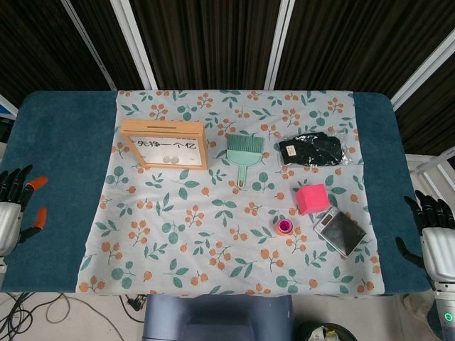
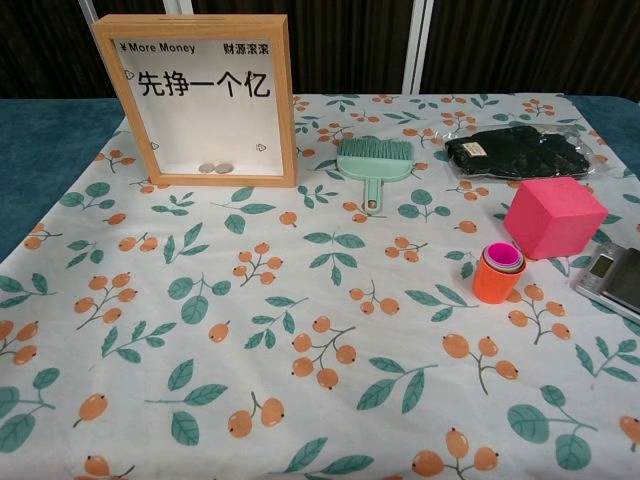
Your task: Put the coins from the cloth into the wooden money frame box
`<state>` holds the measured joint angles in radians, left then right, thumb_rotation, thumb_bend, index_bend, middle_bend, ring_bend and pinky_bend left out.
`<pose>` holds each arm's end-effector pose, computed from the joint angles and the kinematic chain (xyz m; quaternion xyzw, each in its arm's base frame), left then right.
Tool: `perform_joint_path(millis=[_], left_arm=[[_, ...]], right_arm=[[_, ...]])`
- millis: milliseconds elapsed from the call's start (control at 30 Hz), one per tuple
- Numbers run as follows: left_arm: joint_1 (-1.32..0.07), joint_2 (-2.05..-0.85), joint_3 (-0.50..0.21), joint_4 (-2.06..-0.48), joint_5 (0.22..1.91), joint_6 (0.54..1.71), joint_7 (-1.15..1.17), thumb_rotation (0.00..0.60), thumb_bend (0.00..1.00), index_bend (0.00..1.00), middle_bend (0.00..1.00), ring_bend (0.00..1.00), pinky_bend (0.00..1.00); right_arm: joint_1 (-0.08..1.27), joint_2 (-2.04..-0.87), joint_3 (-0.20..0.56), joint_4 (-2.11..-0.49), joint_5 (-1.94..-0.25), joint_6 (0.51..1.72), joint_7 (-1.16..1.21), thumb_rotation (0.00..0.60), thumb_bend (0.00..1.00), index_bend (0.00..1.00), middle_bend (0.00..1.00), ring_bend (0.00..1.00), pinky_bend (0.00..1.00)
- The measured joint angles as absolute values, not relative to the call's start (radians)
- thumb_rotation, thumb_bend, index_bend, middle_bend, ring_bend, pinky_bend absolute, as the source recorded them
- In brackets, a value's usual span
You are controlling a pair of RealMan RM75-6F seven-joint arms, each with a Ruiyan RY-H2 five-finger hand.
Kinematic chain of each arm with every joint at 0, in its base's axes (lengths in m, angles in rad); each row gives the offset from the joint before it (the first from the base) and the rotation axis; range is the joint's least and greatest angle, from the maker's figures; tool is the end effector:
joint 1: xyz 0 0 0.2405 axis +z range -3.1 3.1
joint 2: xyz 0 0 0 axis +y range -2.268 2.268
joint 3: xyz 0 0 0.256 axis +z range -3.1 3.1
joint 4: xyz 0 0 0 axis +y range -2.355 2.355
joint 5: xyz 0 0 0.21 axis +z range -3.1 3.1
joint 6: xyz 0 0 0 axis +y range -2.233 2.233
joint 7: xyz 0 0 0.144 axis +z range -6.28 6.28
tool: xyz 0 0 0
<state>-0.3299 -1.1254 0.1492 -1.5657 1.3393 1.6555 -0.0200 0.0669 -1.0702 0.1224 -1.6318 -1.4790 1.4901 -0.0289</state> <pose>-0.3004 0.2178 0.1703 -0.6028 -0.3381 -0.4124 0.5935 -0.3096 -0.1901 0.1852 0.5795 -0.3574 0.3895 0.6202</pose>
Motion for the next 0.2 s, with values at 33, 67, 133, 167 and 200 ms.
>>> perform_joint_path(millis=[33,67,133,167,200], left_arm=[[-0.321,-1.136,0.15,-1.552,1.34,1.652,-0.034,0.6,0.44,0.2,0.0,0.0,0.0],[-0.312,-1.147,0.151,-1.539,1.34,1.646,-0.046,0.6,0.44,0.2,0.0,0.0,0.0],[-0.297,-1.16,0.148,-1.525,1.342,1.629,-0.068,0.6,0.44,0.2,0.0,0.0,0.0],[-0.294,-1.162,0.147,-1.524,1.342,1.622,-0.074,0.6,0.44,0.2,0.0,0.0,0.0],[-0.29,-1.163,0.143,-1.527,1.342,1.612,-0.077,0.6,0.44,0.2,0.0,0.0,0.0]], right_arm=[[0.068,-1.069,0.121,-1.631,-1.481,1.49,-0.031,0.6,0.39,0.13,0.03,0.0,0.0],[0.068,-1.068,0.12,-1.63,-1.483,1.49,-0.032,0.6,0.39,0.13,0.03,0.0,0.0],[0.069,-1.067,0.118,-1.628,-1.485,1.49,-0.036,0.6,0.39,0.13,0.03,0.0,0.0],[0.07,-1.067,0.118,-1.626,-1.485,1.49,-0.036,0.6,0.39,0.13,0.03,0.0,0.0],[0.07,-1.066,0.117,-1.626,-1.485,1.49,-0.036,0.6,0.39,0.13,0.03,0.0,0.0]])
